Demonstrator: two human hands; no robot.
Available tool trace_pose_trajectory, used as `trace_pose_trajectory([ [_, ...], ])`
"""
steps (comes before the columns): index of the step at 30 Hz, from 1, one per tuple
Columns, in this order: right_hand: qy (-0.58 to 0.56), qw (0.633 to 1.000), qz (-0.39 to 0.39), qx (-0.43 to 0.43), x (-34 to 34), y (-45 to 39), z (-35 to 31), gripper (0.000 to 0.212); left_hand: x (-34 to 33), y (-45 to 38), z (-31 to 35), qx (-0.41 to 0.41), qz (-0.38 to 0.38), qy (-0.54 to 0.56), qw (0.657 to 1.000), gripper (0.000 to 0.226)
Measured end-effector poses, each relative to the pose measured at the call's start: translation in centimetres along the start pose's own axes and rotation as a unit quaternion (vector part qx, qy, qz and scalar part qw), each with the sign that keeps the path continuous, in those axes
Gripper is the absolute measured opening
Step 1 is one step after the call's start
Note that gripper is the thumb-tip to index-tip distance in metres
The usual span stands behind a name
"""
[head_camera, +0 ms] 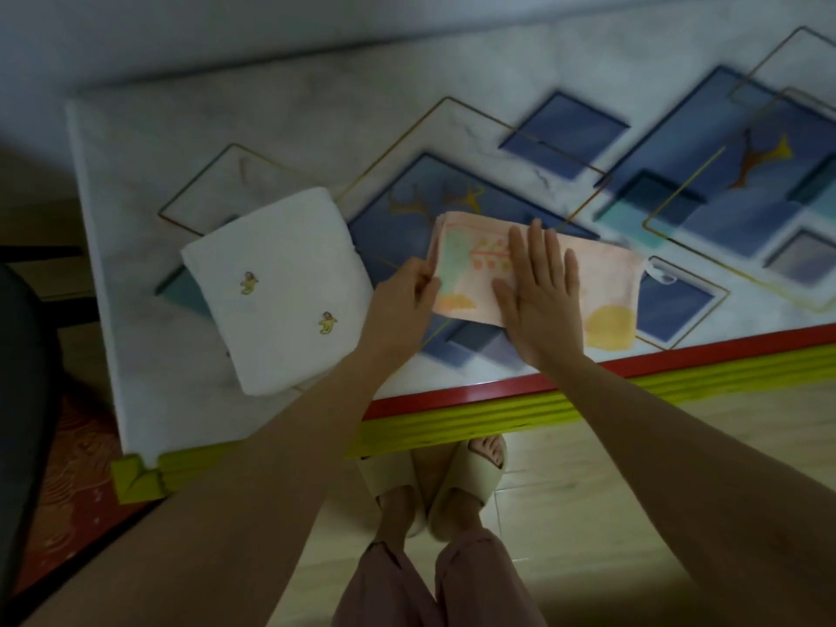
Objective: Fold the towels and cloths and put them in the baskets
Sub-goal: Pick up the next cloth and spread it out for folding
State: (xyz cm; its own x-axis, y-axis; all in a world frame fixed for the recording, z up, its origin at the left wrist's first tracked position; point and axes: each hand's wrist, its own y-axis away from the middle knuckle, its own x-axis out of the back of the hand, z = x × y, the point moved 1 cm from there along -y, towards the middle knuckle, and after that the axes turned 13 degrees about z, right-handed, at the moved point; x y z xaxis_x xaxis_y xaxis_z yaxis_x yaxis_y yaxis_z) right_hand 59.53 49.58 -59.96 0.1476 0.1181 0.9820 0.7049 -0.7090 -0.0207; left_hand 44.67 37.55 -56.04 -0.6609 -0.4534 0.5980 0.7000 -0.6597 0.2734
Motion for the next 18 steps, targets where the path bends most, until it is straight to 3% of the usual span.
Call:
trace_pose_trajectory([
  [5, 0.002, 1.0, 0.002, 0.006, 0.0, 0.1, 0.1, 0.064, 0.0, -1.2, -0.2, -0.017, 0.0, -0.158, 0.987, 0.021],
  [11, 0.009, 1.0, 0.007, 0.019, 0.0, 0.1, 0.2, 0.064, -0.5, -1.6, 1.1, 0.005, 0.079, -0.243, 0.967, 0.035],
  [15, 0.009, 0.999, 0.033, 0.029, -0.4, 0.3, 0.3, 0.063, -1.9, -2.2, 2.0, 0.022, 0.115, -0.218, 0.969, 0.046],
  [18, 0.01, 0.999, 0.049, 0.015, -0.7, 0.4, -0.1, 0.062, -3.5, -3.0, 2.4, 0.08, 0.113, -0.106, 0.985, 0.047],
])
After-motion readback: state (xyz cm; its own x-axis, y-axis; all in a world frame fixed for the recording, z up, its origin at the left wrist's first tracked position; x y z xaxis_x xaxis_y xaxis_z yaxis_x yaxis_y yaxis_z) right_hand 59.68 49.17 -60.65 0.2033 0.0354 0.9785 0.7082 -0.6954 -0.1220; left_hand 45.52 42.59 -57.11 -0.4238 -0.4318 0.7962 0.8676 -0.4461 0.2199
